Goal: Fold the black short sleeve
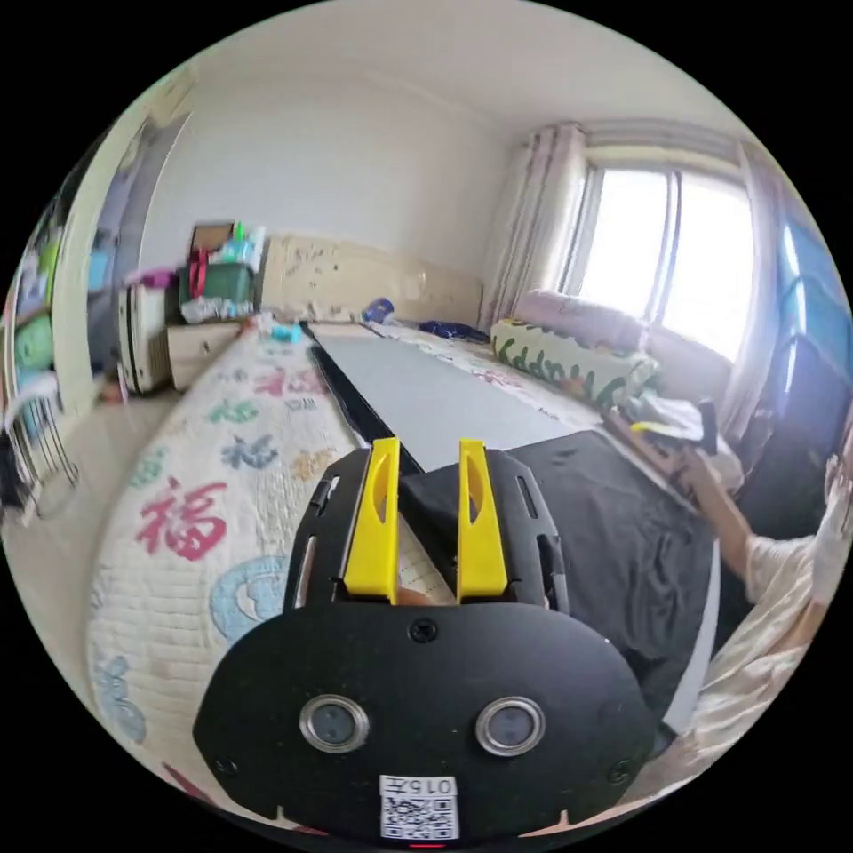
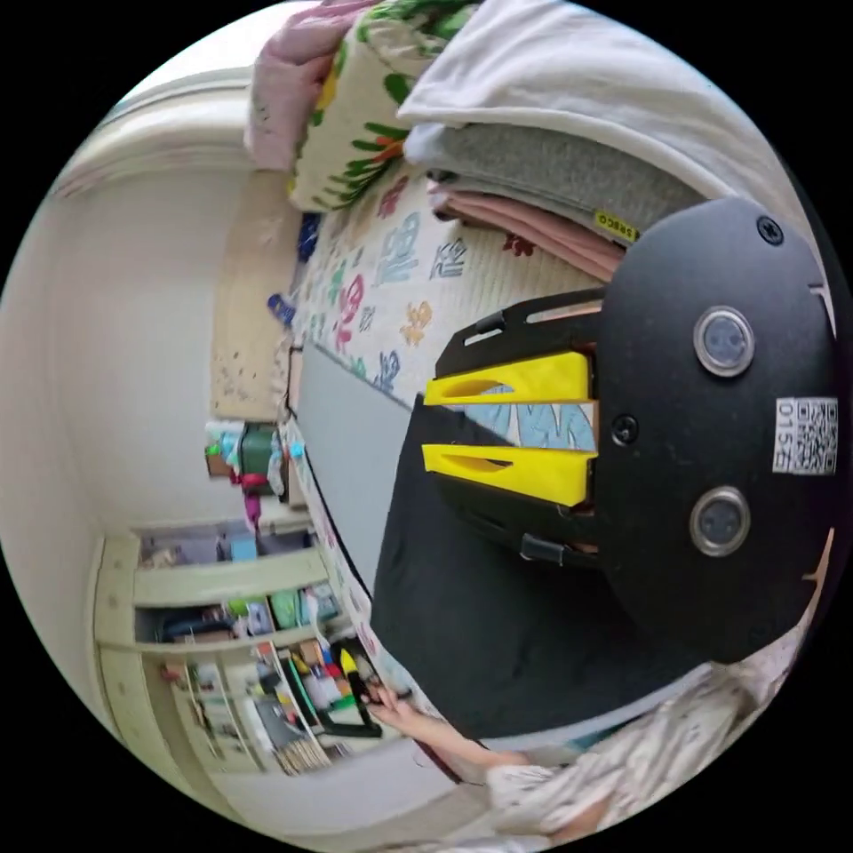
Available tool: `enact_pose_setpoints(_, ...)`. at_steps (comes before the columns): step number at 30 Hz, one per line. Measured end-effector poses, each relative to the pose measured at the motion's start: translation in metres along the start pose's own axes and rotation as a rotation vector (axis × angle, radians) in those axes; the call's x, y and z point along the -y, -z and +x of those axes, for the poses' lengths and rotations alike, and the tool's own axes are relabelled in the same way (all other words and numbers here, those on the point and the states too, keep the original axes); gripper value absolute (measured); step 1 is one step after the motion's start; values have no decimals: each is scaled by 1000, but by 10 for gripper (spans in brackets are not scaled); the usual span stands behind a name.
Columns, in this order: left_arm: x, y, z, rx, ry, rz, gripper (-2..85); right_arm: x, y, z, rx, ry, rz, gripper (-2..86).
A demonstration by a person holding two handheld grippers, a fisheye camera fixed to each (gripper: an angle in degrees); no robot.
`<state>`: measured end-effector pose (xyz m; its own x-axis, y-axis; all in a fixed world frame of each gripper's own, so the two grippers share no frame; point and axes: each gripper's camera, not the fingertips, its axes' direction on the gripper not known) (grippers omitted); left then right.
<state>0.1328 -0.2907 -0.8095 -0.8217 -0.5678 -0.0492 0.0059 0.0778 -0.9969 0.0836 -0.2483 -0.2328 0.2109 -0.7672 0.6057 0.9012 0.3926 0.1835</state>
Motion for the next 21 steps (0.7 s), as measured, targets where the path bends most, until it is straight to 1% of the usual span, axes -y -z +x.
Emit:
enact_pose_setpoints(1,28,-9,54,-198,-162,-19,106,-11,5,-34,107,118,-14,71)
enact_pose_setpoints(2,40,-16,82,-317,-253,-33,108,-16,6,-51,160,181,-28,71)
enact_pose_setpoints(3,56,-26,143,-530,-467,-60,111,-27,5,-84,254,315,-71,72)
enact_pose_setpoints(4,65,-36,200,-633,-641,-99,103,-39,0,-116,302,445,-129,75)
enact_pose_setpoints(5,69,-42,225,-649,-707,-127,100,-45,-3,-129,305,494,-156,77)
enact_pose_setpoints(6,78,-57,265,-637,-798,-184,95,-54,-14,-151,275,550,-210,78)
enact_pose_setpoints(7,87,-74,289,-604,-837,-221,92,-59,-27,-165,233,564,-258,83)
enact_pose_setpoints(10,116,-120,308,-629,-818,-305,82,-69,-56,-176,220,533,-313,89)
enact_pose_setpoints(13,127,-163,319,-623,-811,-407,59,-81,-81,-174,219,472,-362,59)
enact_pose_setpoints(16,139,-166,317,-674,-805,-365,23,-93,-80,-177,227,457,-320,27)
enact_pose_setpoints(19,135,-139,308,-704,-842,-260,12,-103,-60,-186,242,451,-249,12)
enact_pose_setpoints(21,126,-125,303,-737,-862,-212,10,-112,-56,-197,232,471,-246,10)
